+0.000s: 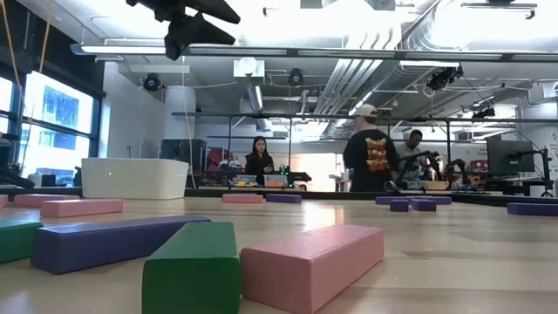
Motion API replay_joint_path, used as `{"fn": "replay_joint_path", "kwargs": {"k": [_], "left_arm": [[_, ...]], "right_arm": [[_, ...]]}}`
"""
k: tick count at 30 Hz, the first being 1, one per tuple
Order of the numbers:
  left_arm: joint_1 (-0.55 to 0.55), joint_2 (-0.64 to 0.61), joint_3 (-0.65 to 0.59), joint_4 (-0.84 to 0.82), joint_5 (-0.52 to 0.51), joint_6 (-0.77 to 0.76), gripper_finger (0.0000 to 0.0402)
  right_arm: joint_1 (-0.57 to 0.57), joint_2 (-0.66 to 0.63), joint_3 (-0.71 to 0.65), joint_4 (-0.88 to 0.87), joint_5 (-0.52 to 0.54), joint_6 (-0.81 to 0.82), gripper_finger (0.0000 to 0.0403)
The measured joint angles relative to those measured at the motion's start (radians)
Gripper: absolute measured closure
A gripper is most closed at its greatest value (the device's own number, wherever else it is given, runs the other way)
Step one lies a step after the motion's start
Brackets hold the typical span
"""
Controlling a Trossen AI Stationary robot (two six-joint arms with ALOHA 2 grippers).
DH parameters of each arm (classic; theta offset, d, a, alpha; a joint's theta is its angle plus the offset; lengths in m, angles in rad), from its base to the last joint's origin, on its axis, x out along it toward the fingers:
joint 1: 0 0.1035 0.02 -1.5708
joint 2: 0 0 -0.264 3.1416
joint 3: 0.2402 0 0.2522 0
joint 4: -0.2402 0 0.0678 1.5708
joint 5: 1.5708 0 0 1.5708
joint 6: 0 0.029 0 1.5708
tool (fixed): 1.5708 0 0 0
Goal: Sort blocks
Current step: Put the green wooden block into the black bin
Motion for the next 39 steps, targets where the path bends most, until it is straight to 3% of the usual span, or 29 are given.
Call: {"fn": "replay_joint_path", "kwargs": {"k": [5,11,17,21,26,30,36,39], "left_arm": [[0.000,0.001,0.000,0.024,-0.005,0.046,0.0243],[-0.001,0.001,0.000,0.022,-0.004,0.047,0.0243],[-0.023,0.001,0.031,-0.012,0.097,0.048,0.0243],[-0.092,0.005,0.074,-0.137,0.073,0.150,0.0243],[-0.173,0.036,0.117,-0.232,-0.011,0.172,0.0243],[-0.232,0.092,0.133,-0.239,-0.011,0.179,0.0243],[-0.354,0.243,0.183,-0.348,0.207,0.115,0.0243],[-0.425,0.322,0.207,-0.382,0.237,0.033,0.0243]], "right_arm": [[0.006,0.039,0.000,-0.007,-0.036,0.008,0.0362],[-0.004,0.052,0.000,0.030,-0.101,-0.050,0.0266],[-0.009,0.045,0.020,0.181,-0.153,-0.129,0.0197],[-0.010,0.045,0.059,0.271,-0.103,-0.236,0.0187],[-0.046,0.044,0.105,0.298,0.061,-0.335,0.0186],[-0.090,0.044,0.111,0.292,0.087,-0.399,0.0186],[-0.162,0.044,0.111,0.273,0.141,-0.548,0.0186],[-0.192,0.045,0.111,0.268,0.172,-0.625,0.0185]]}}
